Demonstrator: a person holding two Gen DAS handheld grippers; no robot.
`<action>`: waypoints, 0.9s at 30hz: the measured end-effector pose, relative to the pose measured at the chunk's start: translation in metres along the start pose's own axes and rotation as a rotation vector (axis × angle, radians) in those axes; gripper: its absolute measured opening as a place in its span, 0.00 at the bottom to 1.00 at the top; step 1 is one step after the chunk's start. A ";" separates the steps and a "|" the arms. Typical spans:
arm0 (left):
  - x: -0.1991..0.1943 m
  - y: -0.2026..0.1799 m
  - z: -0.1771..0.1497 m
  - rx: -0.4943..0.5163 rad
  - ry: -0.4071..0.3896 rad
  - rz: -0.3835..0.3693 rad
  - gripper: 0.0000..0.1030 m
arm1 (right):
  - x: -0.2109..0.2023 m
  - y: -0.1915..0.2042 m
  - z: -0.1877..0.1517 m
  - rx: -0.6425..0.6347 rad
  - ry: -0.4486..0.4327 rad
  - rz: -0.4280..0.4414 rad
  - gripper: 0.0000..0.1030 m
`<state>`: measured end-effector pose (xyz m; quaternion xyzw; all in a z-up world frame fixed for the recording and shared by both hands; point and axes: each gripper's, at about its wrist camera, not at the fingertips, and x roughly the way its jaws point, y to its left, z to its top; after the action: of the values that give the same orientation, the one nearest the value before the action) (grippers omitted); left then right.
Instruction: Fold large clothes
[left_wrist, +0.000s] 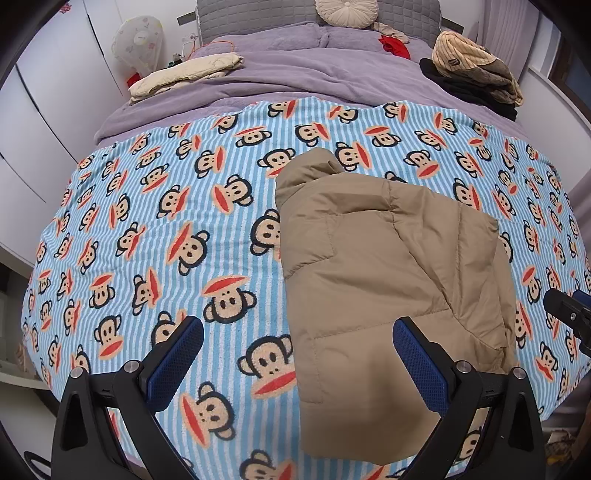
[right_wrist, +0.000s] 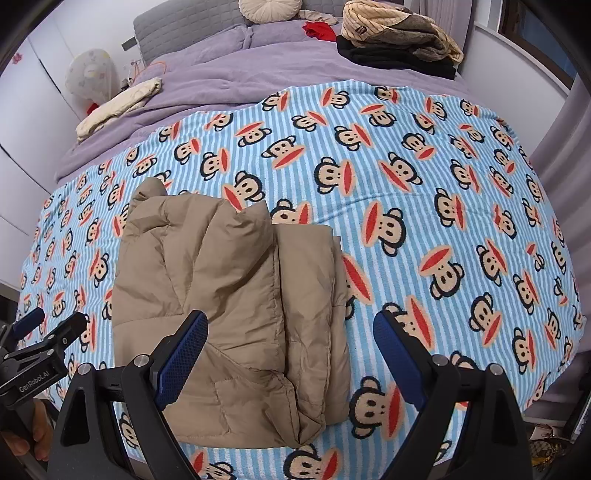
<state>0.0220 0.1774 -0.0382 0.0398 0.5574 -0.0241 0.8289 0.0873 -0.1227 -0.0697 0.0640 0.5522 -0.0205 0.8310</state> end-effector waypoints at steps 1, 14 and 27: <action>0.000 0.000 0.000 0.000 0.000 -0.001 0.99 | 0.000 0.000 0.000 0.001 -0.001 0.000 0.90; 0.001 -0.001 0.000 0.001 0.002 -0.001 0.99 | 0.000 0.000 0.001 0.002 0.003 0.001 0.90; 0.002 -0.002 -0.001 0.007 0.000 -0.003 0.99 | 0.000 0.000 0.001 0.002 0.003 0.002 0.90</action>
<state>0.0217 0.1758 -0.0400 0.0419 0.5573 -0.0271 0.8288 0.0881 -0.1231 -0.0698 0.0653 0.5532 -0.0203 0.8302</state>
